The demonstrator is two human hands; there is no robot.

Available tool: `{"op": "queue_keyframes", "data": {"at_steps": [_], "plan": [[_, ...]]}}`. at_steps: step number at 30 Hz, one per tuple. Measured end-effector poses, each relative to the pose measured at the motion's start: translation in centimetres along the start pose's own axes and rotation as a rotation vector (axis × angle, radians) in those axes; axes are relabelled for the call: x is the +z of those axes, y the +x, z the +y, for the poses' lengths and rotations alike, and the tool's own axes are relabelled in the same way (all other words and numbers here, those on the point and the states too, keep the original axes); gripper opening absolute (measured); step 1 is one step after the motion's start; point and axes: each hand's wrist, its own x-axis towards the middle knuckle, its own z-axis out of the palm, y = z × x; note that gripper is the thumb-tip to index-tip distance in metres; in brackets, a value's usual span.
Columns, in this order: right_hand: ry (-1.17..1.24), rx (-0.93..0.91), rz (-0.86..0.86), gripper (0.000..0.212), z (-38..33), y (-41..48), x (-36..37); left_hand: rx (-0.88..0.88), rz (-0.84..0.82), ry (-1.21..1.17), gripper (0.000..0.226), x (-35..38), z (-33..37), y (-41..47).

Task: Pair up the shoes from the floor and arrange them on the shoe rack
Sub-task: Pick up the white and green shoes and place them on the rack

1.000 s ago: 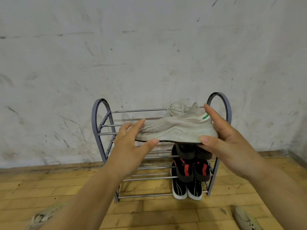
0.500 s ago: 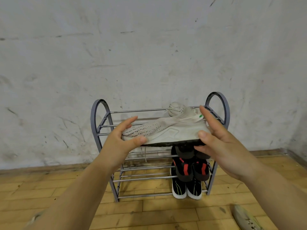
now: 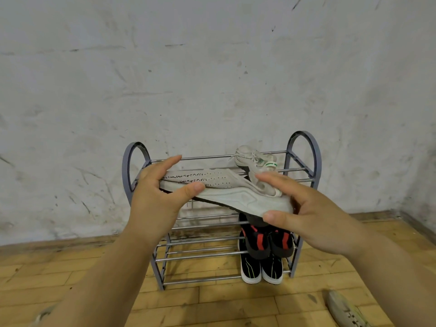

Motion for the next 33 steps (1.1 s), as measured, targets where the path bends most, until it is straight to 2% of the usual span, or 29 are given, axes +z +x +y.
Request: {"op": "queue_keyframes", "data": {"at_steps": [4,8,14,19,22,25,28,33], "plan": [[0.078,0.05,-0.164,0.068,0.5,0.1,0.4,0.02,-0.007,0.028,0.065,0.4,0.0,0.0],[0.109,0.07,-0.161,0.068,1.1,0.3,0.7,-0.003,-0.025,0.073,0.059,1.0,0.4,0.1],[0.074,0.087,0.061,0.064,1.8,1.3,-1.1,-0.051,-0.066,-0.004,0.094,3.0,0.5,0.2],[0.096,0.186,0.515,0.057,4.2,3.7,-2.1,-0.065,-0.204,0.107,0.096,6.6,-1.1,1.2],[0.033,0.23,0.697,0.059,7.2,5.7,-2.7,-0.036,-0.281,0.267,0.086,9.5,-3.2,2.1],[0.013,0.28,0.759,0.057,9.8,7.1,-2.8,0.069,-0.301,0.538,0.079,11.9,-6.2,3.7],[-0.036,0.276,0.776,0.054,11.8,8.7,-2.4,0.085,-0.325,0.824,0.079,13.5,-8.2,5.1],[-0.124,0.304,0.795,0.049,14.6,11.6,-1.7,0.009,-0.477,0.976,0.075,14.3,-10.2,5.7]]}}
